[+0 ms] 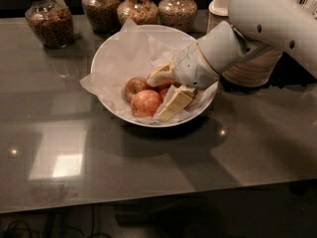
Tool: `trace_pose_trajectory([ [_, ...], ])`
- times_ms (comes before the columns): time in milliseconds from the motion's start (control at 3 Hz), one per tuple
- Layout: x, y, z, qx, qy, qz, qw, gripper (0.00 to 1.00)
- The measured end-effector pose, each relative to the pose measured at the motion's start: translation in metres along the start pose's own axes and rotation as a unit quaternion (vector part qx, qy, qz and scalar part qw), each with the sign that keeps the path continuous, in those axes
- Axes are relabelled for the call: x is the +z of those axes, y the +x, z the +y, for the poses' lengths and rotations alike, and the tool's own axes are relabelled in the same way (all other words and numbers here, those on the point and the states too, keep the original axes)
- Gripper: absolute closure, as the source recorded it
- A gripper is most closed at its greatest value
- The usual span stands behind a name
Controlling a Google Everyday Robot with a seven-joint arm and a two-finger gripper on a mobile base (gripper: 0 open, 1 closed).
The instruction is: Pick apple from white bowl
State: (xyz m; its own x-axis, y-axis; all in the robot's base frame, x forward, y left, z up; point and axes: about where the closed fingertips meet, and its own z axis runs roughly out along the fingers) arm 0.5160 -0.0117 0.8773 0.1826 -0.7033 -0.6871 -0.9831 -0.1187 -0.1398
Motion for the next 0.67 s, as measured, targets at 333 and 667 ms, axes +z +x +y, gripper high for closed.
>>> trace_pose_trajectory([
  [333,-0.0011,-0.0011,0.0000,0.000,0.000,0.000,1.0000,0.22],
  [667,-0.0009,-0.0022,-0.0078,0.004,0.001,-0.002,1.0000,0.26],
])
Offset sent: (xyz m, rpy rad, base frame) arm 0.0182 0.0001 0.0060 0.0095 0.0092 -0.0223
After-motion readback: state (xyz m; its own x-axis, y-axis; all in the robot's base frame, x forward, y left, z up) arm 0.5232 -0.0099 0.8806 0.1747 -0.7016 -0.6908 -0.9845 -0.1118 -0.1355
